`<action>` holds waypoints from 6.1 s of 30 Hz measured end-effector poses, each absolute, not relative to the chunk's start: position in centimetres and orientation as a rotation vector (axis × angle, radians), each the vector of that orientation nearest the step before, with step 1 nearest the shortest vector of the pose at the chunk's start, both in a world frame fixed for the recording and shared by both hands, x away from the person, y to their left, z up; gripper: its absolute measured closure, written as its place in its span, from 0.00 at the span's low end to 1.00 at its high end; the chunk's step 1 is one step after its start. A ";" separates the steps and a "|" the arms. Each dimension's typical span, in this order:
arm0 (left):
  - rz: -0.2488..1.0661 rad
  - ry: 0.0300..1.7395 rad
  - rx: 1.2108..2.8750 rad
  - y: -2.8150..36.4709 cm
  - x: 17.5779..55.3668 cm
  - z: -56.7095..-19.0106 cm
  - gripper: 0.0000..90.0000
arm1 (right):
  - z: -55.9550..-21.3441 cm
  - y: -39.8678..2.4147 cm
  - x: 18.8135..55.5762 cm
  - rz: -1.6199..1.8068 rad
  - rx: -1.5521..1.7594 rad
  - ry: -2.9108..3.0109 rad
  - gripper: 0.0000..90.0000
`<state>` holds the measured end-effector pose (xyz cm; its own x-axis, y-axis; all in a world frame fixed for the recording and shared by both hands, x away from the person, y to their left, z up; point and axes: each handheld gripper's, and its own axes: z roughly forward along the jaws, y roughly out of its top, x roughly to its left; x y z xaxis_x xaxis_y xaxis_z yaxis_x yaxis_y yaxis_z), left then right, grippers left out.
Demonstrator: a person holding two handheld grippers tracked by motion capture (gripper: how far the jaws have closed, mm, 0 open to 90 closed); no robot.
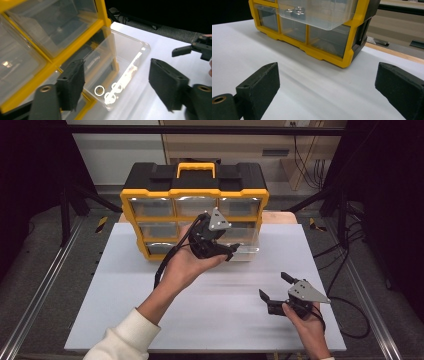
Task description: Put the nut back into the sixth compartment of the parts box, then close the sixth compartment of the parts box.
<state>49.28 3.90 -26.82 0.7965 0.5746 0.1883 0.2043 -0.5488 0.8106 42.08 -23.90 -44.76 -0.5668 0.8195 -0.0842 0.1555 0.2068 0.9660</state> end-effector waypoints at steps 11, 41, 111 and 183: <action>0.524 0.575 2.114 4.8 47.0 -28.9 0.13 | -44.6 -23.8 41.7 1.388 0.909 1.862 0.06; 0.672 0.728 1.843 20.7 42.6 -37.9 0.06 | -42.6 -20.6 41.4 1.298 1.006 1.867 0.09; 0.779 0.729 1.528 27.8 40.8 -42.4 0.03 | -39.5 -13.9 43.3 1.267 1.044 1.926 0.98; 0.718 0.692 1.550 26.8 42.1 -43.3 0.02 | -37.7 -13.7 48.3 1.211 1.085 1.839 1.00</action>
